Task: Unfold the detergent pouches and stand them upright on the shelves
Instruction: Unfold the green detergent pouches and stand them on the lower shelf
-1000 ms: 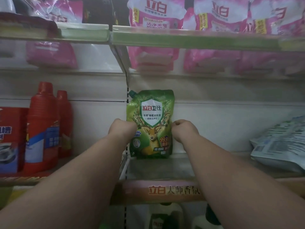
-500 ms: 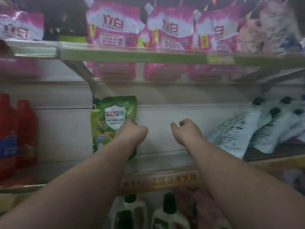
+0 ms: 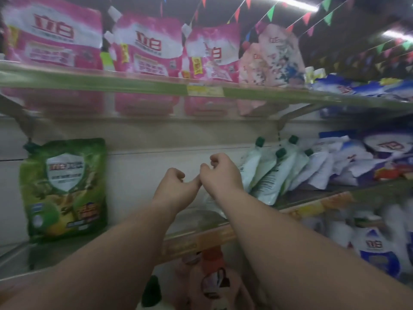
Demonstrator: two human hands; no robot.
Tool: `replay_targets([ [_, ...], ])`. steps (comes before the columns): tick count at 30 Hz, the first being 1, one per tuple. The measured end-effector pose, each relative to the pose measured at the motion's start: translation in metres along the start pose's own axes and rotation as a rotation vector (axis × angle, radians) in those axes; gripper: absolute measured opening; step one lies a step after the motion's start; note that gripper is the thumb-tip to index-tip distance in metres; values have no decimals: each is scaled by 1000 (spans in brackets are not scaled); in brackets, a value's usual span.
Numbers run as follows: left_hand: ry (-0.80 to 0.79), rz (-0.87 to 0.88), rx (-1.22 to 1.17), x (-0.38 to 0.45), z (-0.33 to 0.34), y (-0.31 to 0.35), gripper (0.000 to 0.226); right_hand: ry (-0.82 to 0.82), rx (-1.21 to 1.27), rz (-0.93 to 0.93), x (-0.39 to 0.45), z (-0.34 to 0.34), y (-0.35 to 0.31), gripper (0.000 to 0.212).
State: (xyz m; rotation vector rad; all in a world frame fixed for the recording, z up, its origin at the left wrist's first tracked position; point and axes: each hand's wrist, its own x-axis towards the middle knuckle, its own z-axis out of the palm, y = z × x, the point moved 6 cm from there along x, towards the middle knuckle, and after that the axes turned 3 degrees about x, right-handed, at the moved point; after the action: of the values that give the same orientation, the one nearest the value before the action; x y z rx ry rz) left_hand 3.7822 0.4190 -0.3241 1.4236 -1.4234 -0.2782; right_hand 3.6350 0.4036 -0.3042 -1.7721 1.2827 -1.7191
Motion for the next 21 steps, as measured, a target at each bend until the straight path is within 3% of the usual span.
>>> replay_targets([
  [4,-50,72,-36,-2,32,17,70,48,33,-61,0,-24,8,44],
  [10,-98,125,-70,-7,69,37,97,177,33,-147,6,-62,19,41],
  [16,-160,204,152,-22,99,52,94,345,-173,-136,10,-94,47,41],
  [21,-148,226,317,-25,106,53,100,328,-25,-78,8,-87,74,39],
])
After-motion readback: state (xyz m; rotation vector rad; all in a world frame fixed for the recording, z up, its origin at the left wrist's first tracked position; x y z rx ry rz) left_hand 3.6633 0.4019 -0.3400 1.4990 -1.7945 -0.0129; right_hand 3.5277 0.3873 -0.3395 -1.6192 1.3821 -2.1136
